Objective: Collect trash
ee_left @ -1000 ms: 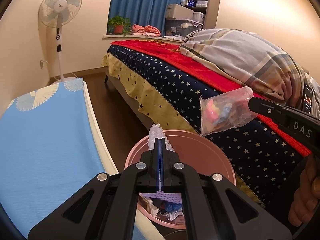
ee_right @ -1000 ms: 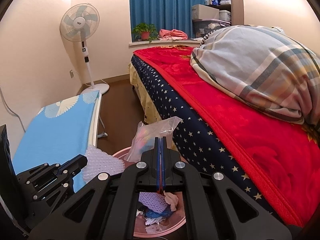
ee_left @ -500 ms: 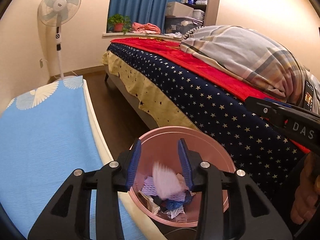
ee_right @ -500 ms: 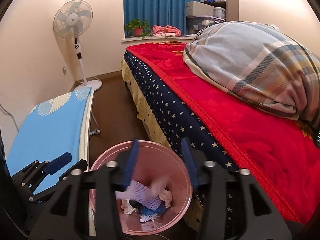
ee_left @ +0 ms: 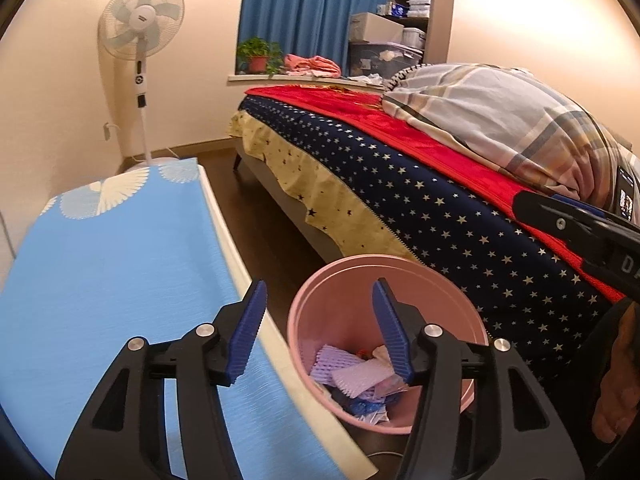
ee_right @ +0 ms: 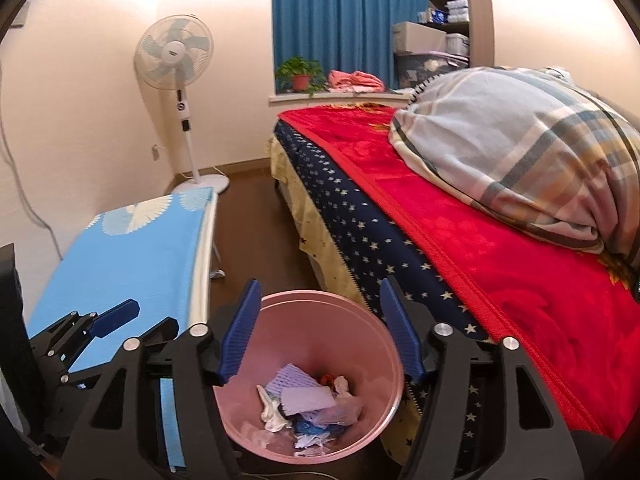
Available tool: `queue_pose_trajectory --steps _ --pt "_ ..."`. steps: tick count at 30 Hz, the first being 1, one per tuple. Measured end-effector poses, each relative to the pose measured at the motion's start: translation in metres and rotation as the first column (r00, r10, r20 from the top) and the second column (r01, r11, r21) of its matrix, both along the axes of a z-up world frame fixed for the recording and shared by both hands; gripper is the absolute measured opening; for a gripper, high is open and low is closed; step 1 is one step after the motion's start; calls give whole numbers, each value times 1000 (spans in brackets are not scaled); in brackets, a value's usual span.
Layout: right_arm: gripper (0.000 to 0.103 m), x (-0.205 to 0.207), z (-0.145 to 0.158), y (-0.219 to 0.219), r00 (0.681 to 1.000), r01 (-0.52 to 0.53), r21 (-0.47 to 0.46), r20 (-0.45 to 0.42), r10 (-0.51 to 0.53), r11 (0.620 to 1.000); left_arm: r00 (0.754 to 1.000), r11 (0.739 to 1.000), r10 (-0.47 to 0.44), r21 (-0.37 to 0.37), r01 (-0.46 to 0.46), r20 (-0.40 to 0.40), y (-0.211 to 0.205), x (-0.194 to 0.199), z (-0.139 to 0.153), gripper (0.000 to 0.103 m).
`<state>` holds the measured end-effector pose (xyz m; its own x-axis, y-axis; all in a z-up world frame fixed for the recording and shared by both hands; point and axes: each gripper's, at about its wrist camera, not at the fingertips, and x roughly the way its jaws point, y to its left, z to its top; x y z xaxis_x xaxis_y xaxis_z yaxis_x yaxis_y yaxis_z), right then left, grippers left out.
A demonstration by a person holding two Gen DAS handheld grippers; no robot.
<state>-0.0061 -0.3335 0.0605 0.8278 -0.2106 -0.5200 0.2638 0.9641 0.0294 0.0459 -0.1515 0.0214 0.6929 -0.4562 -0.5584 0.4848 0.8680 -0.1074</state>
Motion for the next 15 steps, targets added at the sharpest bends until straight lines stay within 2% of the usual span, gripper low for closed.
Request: queue_pose_trajectory --steps 5,7,8,12,15 --pt "72 -8 1 18 999 -52 -1 11 52 999 998 998 68 12 -68 12 27 -8 4 63" --pt "76 -10 0 26 997 -76 0 15 76 997 994 994 108 10 -108 16 41 -10 6 71" --pt "79 -11 0 31 996 -88 3 17 88 996 991 991 134 8 -134 20 50 -12 8 72" --pt "92 -17 -1 49 989 -144 4 26 144 990 973 974 226 21 -227 42 83 -21 17 74" --pt "96 -21 -1 59 985 -171 8 30 171 985 951 952 302 23 -304 67 107 -32 28 83"
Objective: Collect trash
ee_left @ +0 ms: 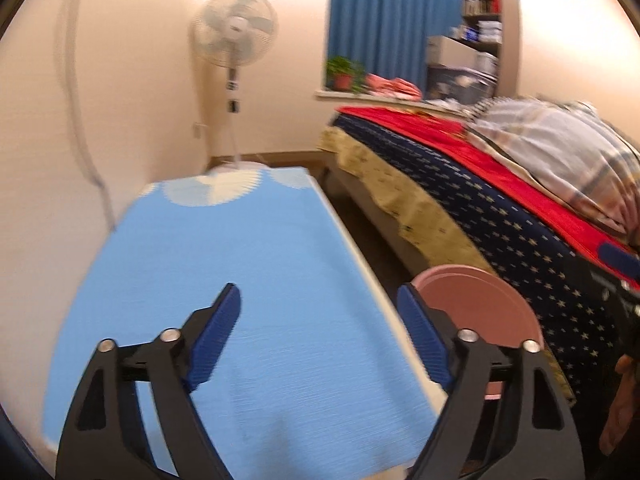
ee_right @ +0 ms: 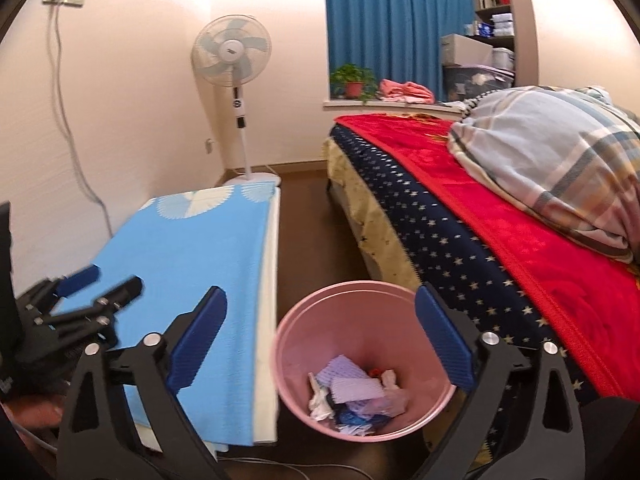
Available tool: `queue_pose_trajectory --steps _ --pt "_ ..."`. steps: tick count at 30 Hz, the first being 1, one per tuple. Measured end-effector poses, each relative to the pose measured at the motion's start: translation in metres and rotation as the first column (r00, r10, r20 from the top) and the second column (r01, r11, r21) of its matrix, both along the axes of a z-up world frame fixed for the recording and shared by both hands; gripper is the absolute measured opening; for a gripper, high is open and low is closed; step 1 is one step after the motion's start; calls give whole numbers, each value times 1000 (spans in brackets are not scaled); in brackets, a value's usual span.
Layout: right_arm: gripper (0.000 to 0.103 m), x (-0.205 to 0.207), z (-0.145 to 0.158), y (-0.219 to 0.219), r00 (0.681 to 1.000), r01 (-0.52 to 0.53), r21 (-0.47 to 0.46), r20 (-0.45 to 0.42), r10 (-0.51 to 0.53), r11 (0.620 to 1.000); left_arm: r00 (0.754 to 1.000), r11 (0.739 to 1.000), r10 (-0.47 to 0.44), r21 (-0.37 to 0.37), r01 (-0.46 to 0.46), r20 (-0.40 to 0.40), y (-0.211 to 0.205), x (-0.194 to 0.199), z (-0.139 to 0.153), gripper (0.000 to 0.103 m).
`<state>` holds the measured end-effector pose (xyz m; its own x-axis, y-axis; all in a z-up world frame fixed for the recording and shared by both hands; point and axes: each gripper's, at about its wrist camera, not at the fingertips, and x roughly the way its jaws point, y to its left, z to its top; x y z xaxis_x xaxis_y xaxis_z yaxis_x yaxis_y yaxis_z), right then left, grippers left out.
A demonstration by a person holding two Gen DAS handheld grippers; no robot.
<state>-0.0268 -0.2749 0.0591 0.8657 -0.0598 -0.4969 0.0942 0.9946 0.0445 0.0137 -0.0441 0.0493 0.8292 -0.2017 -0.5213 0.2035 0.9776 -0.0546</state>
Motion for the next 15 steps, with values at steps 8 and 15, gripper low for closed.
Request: queue_pose_trajectory --steps 8,15 --pt "98 -9 -8 34 998 -55 -19 -8 55 998 993 993 117 4 -117 3 33 -34 5 85" --pt "98 -8 -19 47 998 -44 -35 -42 43 998 988 988 151 20 -151 -9 32 -55 -6 95"
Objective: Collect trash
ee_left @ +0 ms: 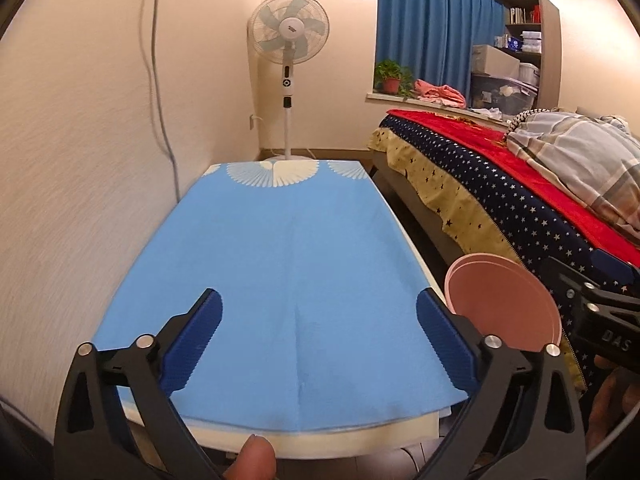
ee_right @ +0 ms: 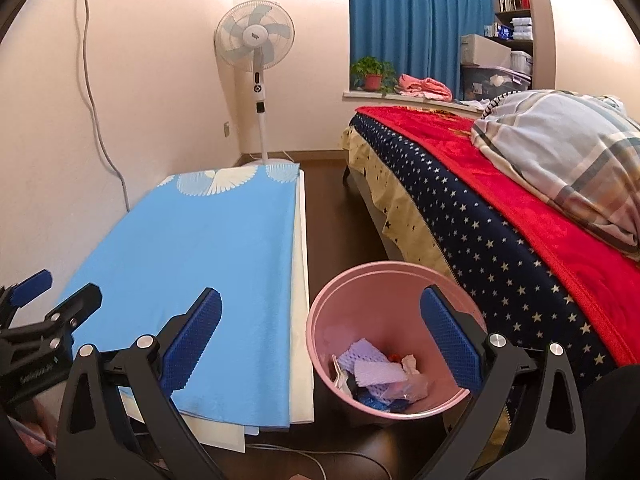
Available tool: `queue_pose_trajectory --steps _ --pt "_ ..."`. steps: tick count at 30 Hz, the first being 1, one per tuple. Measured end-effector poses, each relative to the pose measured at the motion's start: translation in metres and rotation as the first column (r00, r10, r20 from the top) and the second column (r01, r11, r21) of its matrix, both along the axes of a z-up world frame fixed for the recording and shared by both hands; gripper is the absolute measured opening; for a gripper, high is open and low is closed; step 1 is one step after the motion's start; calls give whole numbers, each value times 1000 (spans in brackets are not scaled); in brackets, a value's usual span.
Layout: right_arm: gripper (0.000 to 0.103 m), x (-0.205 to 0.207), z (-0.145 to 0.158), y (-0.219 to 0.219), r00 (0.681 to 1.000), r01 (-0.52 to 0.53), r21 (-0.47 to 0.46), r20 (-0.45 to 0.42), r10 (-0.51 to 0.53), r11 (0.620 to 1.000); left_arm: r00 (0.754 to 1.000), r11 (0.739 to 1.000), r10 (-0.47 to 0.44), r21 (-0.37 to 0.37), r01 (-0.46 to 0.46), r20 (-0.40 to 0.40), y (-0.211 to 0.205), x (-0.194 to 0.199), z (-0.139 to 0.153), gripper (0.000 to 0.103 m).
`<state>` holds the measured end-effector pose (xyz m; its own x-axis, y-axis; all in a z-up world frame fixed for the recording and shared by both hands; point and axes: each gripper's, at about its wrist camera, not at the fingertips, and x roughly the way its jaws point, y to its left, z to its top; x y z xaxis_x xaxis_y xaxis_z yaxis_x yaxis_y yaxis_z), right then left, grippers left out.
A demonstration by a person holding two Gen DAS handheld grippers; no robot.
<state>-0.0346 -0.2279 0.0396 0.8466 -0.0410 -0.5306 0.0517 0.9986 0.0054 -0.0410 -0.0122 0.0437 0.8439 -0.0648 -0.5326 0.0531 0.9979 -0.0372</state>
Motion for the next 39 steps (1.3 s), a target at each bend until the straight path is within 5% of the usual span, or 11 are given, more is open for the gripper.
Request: queue_pose_trajectory --steps 39 --pt "98 3 -12 5 1000 18 -15 -10 -18 1000 999 999 51 -16 -51 -5 7 -4 -15 95"
